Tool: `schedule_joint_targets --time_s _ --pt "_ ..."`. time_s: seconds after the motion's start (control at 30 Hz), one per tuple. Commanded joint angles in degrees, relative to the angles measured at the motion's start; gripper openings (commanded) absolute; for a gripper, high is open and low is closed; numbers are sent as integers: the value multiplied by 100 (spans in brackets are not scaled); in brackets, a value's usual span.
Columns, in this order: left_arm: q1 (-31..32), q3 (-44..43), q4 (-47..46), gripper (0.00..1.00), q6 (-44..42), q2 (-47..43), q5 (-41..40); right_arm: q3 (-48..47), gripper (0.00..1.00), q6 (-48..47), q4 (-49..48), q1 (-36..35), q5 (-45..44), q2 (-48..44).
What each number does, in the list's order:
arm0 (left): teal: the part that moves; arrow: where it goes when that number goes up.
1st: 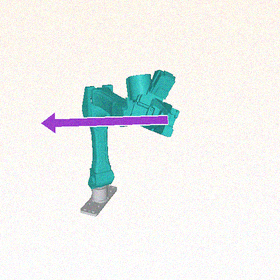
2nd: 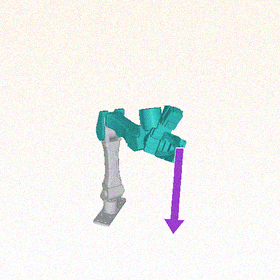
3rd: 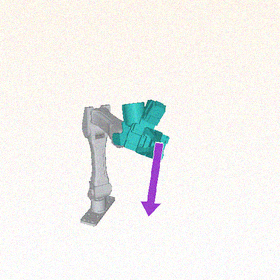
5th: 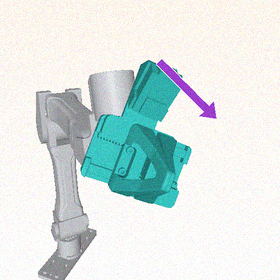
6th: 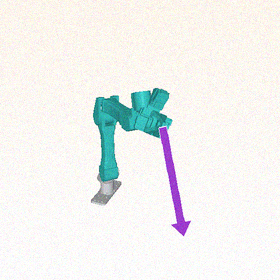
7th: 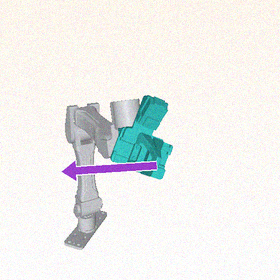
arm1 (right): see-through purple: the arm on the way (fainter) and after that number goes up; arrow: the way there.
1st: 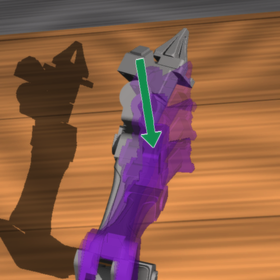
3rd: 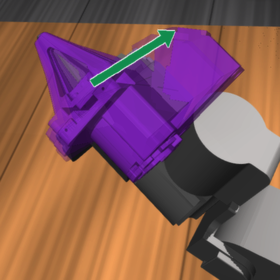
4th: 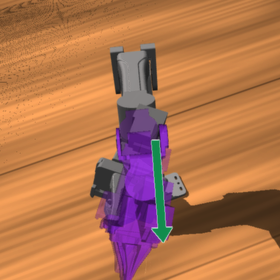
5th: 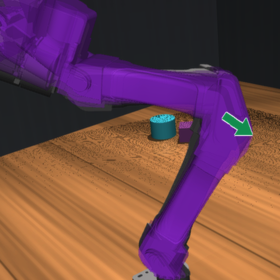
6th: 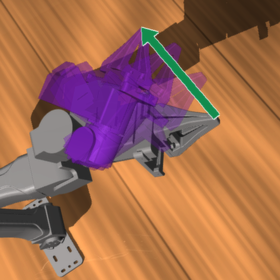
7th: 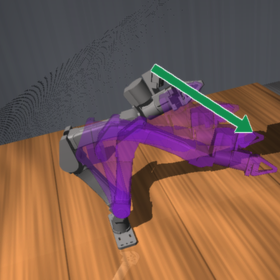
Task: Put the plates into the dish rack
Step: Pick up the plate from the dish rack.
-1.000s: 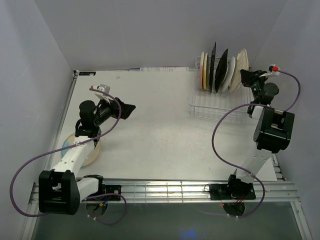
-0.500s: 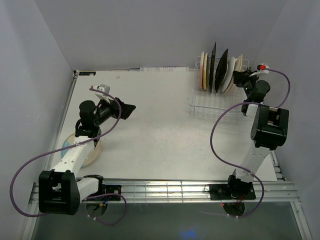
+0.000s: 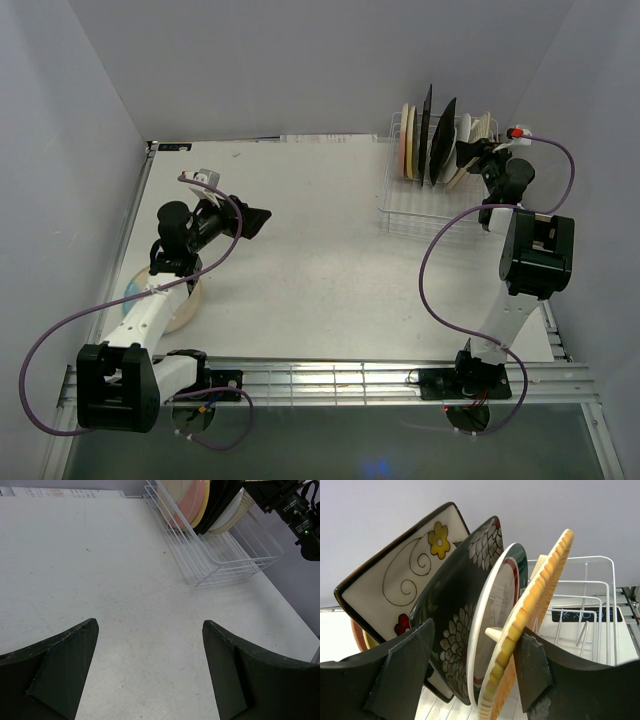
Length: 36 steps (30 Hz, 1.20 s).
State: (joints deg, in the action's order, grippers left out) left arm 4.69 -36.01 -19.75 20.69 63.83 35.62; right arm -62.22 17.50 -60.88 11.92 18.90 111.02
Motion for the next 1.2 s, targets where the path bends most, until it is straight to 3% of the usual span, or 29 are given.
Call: schedule_joint_targets --time_s 0.0,0.13,0.67,0.97,1.17 --pt "-12 41 -64 95 -91 -205 103 -168 69 -89 -38 -23 -175 -283" --pt "-12 41 -73 95 -91 -205 112 -151 75 -71 41 -32 -281 -309" --pt "-12 33 -55 95 -91 -187 147 -115 82 245 129 152 -387 -213" --pt "-12 24 -47 95 -91 -213 139 16 97 588 103 319 -334 -221" --pt "-12 15 -12 95 -91 -231 139 157 97 685 164 363 -439 -353"
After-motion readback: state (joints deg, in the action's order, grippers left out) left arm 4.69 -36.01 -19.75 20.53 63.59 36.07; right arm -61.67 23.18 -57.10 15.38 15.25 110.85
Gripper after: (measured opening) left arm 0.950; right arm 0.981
